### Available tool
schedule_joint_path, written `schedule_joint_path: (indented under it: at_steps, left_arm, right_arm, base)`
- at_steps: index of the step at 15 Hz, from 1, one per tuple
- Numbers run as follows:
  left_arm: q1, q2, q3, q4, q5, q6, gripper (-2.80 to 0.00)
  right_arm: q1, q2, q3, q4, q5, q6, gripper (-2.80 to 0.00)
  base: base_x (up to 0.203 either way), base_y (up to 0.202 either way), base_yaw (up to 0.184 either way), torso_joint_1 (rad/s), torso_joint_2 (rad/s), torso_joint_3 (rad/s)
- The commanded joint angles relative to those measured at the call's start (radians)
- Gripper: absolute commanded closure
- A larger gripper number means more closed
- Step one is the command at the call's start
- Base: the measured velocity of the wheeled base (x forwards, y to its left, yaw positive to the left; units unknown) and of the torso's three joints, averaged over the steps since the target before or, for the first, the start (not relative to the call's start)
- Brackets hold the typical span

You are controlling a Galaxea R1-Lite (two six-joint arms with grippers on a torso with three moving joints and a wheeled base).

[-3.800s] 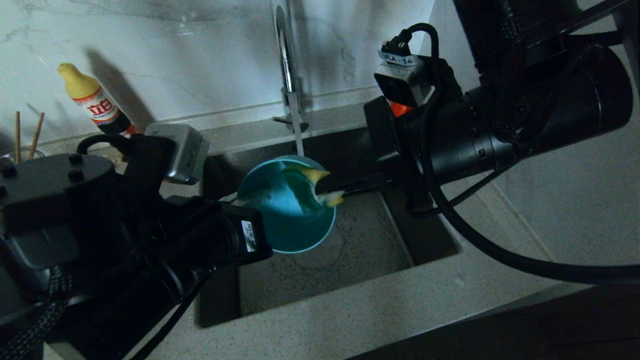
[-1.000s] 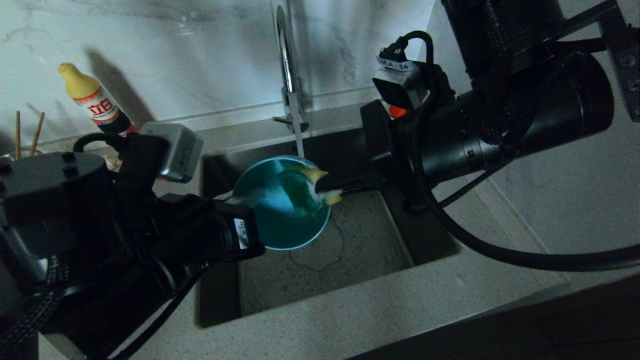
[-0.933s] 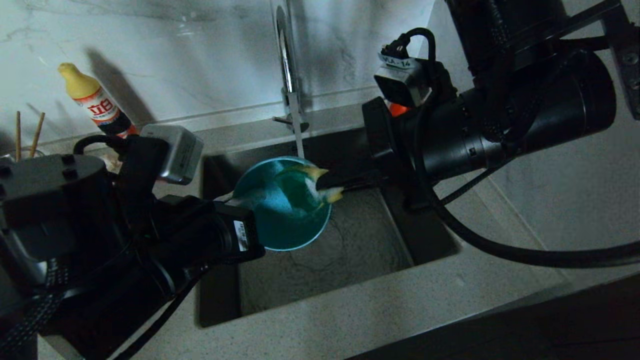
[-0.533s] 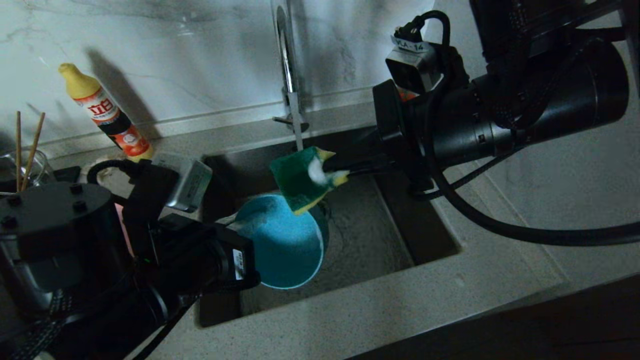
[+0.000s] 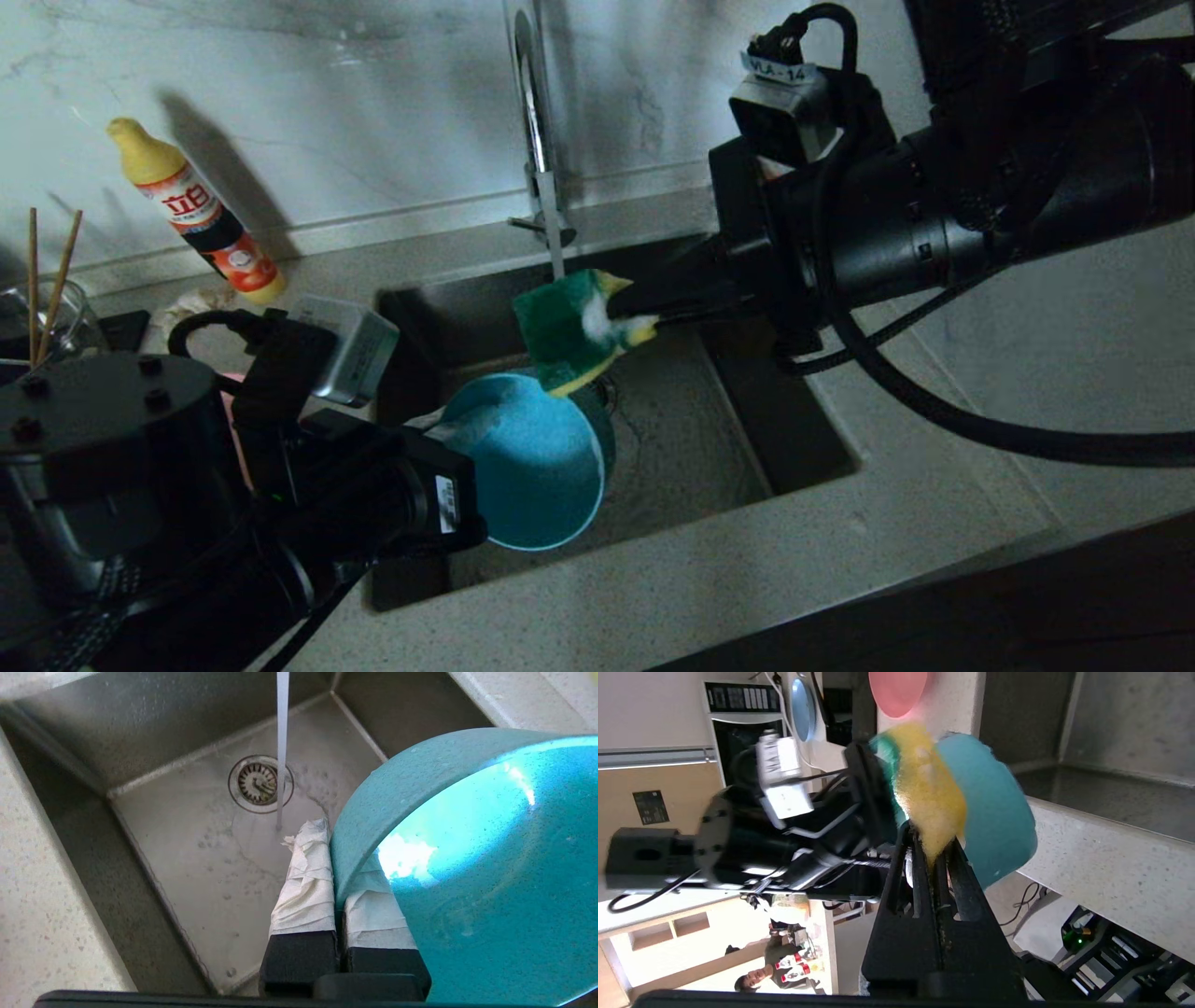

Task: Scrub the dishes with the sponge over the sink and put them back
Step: Wipe the bowl, then rinse the bowl

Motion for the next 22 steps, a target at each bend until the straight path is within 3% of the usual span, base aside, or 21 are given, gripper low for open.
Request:
schedule_joint_path:
  at_steps: [1, 8, 12, 14, 18, 22]
  left_arm:
    - [0.000, 0.005, 0.017, -0.004, 0.006, -0.003, 0.00]
    - [0.013, 0.016, 0.030, 0.075, 0.012, -0.080, 0.00]
    - [0.079, 0.070, 0.000, 0.201, 0.010, -0.209, 0.00]
    - [0.125, 0.112, -0.014, 0.206, 0.010, -0.230, 0.00]
    - [0.207, 0.201, -0.113, 0.224, 0.010, -0.293, 0.00]
    - [0.233, 0.265, -0.252, 0.328, 0.010, -0.388, 0.00]
  right_arm:
    - [-0.001, -0.063, -0.001, 0.003, 0.003, 0.002, 0.00]
    - [-0.058, -0.161, 0.024, 0.010, 0.002, 0.000, 0.00]
    - [-0.120, -0.188, 0.093, 0.013, 0.002, -0.001, 0.00]
    - [-0.144, -0.200, 0.126, 0.013, 0.002, -0.001, 0.00]
    - [-0.146, -0.211, 0.185, 0.012, 0.000, -0.037, 0.00]
    - [-0.145, -0.215, 0.228, 0.010, 0.000, -0.051, 0.00]
  base:
    - [0.000, 0.000, 0.000, 0.000, 0.00, 0.000]
    - [0.000, 0.000, 0.000, 0.000, 0.00, 0.000]
    - [0.000, 0.000, 0.000, 0.000, 0.00, 0.000]
    - [0.000, 0.000, 0.000, 0.000, 0.00, 0.000]
    - [0.000, 0.000, 0.000, 0.000, 0.00, 0.000]
    - [0.000, 0.000, 0.000, 0.000, 0.00, 0.000]
